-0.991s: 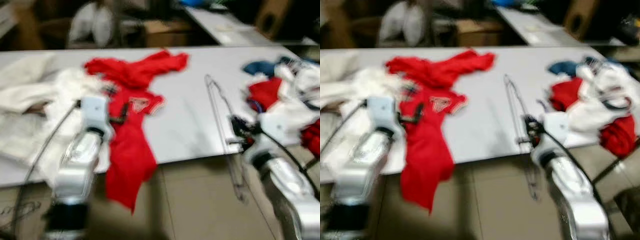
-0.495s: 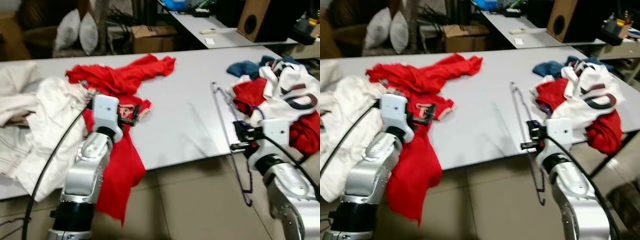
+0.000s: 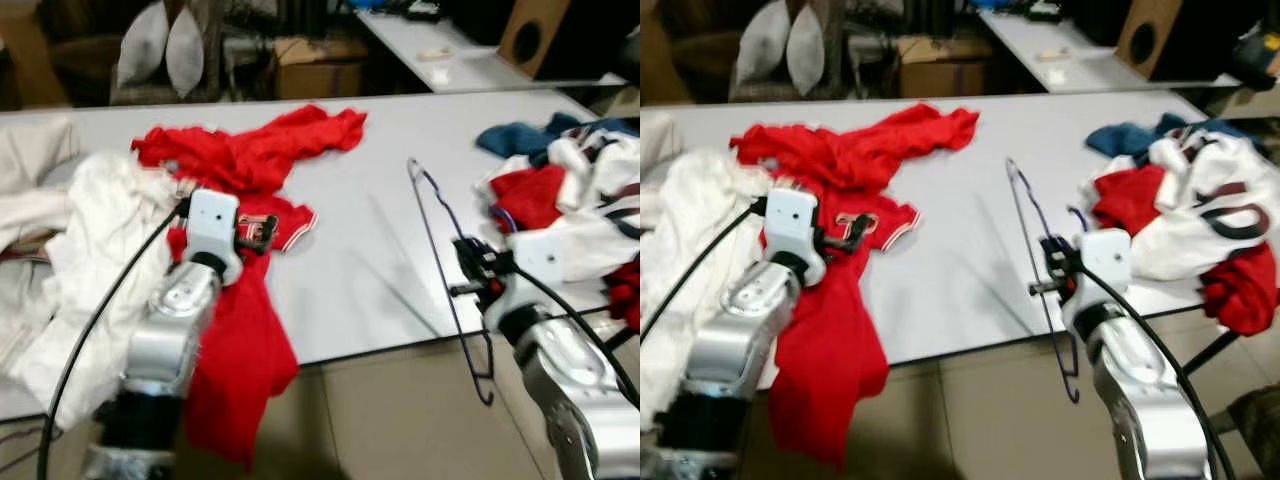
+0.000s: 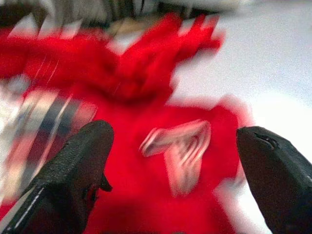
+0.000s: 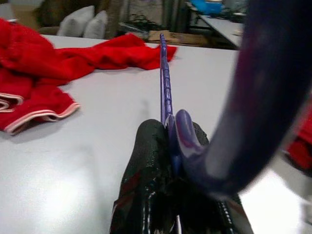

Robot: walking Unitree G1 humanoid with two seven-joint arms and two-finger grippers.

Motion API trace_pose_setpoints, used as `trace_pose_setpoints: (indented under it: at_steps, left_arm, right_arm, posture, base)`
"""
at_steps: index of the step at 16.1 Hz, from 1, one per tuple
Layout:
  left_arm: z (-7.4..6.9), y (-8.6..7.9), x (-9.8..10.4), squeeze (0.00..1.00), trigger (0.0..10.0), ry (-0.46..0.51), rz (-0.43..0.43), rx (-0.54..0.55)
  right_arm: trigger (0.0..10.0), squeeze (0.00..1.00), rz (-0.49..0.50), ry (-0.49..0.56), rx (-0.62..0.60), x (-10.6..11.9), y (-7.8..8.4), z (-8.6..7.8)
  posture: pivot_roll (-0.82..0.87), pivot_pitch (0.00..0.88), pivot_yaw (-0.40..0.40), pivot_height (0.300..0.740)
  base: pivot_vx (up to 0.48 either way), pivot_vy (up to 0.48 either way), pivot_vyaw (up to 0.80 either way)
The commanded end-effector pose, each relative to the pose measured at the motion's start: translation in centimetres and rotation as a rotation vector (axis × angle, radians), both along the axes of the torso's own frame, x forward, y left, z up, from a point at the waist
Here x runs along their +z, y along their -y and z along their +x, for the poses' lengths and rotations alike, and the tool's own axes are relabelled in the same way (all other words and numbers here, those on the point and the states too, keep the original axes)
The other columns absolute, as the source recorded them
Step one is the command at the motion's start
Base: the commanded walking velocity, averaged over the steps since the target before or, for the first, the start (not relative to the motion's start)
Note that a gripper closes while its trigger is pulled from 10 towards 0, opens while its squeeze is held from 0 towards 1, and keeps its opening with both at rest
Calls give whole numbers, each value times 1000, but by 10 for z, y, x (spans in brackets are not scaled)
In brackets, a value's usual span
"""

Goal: Hang hanger

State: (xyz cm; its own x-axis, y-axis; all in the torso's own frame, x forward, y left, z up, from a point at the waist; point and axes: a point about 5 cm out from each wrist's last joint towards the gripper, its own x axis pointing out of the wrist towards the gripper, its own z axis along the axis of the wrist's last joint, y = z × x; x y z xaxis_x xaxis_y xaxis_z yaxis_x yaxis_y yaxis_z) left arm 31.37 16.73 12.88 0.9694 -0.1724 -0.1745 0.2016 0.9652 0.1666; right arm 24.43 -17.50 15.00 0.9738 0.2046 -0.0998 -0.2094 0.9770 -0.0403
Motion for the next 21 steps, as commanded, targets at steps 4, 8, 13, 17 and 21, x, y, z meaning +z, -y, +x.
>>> trace_pose_setpoints:
  at_steps: [4,8,13,17,21]
  left_arm:
    - [21,-10,-9,0,7451,-104,107,70]
    - [26,-18,-32,0,0,-256,149,51]
    - [28,-25,-48,0,0,-354,140,100]
    - [31,-26,-47,0,0,-348,132,76]
    - [32,-24,-48,0,0,-352,111,43]
  right_arm:
    - [10000,0,-25,-31,-35,-4,11,1]
    - [10000,0,-28,-41,-47,-4,13,0]
    - [10000,0,-29,-49,-42,-5,13,2]
    - [10000,0,-30,-52,-43,-6,12,5]
    - [10000,0,-38,-54,-50,-7,13,4]
  posture:
    - [12,0,2,740]
    - [-5,0,20,740]
    - [5,0,15,740]
    - [10,0,16,740]
    - [6,0,21,740]
  base:
    - [0,0,0]
    - [0,0,0]
    - [0,0,0]
    - [0,0,0]
    - [0,0,0]
